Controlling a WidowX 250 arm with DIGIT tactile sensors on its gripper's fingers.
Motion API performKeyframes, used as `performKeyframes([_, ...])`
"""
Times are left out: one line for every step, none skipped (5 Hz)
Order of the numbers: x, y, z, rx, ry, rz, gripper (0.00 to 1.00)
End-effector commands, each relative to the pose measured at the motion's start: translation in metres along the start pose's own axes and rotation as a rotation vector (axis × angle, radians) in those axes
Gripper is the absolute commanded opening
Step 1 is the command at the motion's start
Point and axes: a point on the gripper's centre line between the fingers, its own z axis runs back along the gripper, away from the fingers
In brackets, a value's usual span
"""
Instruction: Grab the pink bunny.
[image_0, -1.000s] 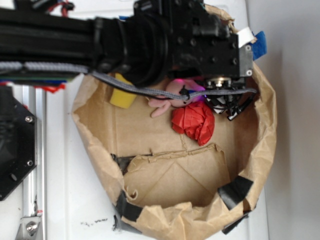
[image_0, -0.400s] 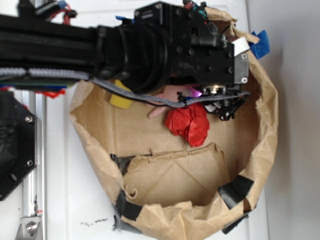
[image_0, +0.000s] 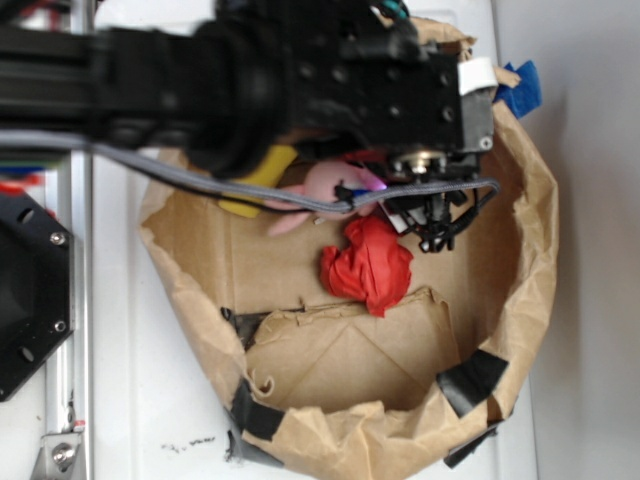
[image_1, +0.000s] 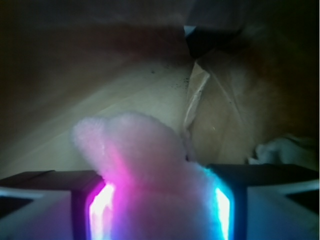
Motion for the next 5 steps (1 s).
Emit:
performKeyframes([-0.028, -0.016, 0.072, -0.088, -0.052, -0.183, 0.00])
performKeyframes([-0.038, -0.022, 0.084, -0.083, -0.002, -0.327, 0.00])
performKeyframes([-0.035, -0.017, 0.085, -0.101, -0.007, -0.391, 0.00])
performKeyframes([-0.031, -0.011, 0.086, -0.131, -0.046, -0.369, 0.00])
performKeyframes([-0.027, -0.012, 0.085, -0.128, -0.055, -0.364, 0.00])
